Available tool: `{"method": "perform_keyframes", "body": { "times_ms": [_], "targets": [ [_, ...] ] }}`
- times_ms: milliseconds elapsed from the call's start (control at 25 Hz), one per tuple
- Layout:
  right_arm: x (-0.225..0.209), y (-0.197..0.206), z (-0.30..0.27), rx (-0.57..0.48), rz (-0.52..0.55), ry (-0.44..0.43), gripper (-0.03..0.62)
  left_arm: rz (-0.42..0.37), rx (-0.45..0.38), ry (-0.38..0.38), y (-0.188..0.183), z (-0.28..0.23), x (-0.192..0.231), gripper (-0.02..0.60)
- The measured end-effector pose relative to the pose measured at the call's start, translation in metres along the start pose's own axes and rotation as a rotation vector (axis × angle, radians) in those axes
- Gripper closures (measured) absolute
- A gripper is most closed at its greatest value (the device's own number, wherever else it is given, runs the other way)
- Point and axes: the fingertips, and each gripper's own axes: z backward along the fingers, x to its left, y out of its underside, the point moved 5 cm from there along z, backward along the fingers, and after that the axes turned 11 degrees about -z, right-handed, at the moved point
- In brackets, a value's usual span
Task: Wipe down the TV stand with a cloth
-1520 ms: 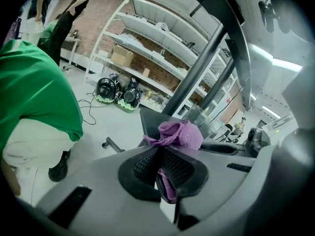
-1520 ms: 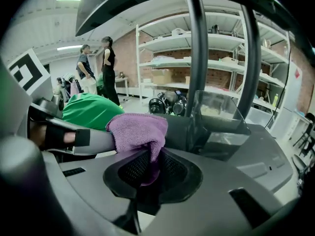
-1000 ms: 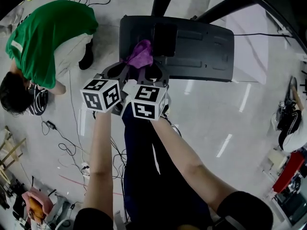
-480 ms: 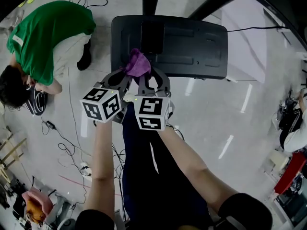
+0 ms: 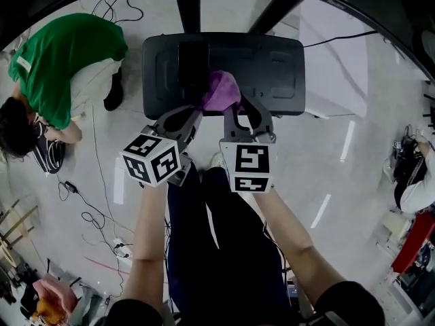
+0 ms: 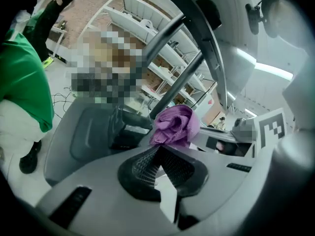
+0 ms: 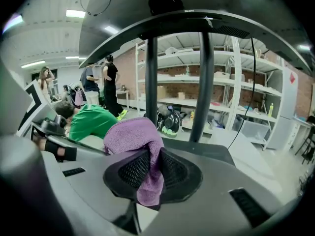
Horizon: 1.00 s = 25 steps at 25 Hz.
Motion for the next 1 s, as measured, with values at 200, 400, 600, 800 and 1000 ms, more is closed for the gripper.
{"method": "perform_keyframes", "body": {
  "times_ms": [200, 400, 600, 800, 1000],
  "targets": [
    [-0.041, -0.033, -0.027, -0.008, 0.135, -0.095, 0.525, -0.026, -0.012, 0.014, -0.013, -0.015, -0.004, 0.575],
    [-0.054, -0.065, -0.077, -0.003, 0.200, -0.308, 0.525, -0.021, -0.033, 0.002, -0.023, -0.015, 0.002, 0.575],
    [-0.047, -0.081, -0.131, 0.077, 0.291, -0.491, 0.525, -0.025, -0.049, -0.021, -0.035, 0.003, 0.013, 0.575],
    [-0.024, -0.067, -0.179, 0.202, 0.426, -0.593, 0.525, -0.012, -0.057, -0.054, -0.033, 0.020, 0.032, 0.575],
    [-0.003, -0.054, -0.204, 0.243, 0.515, -0.663, 0.525, 0.005, -0.042, -0.057, -0.023, 0.026, 0.043, 0.575]
  ]
}}
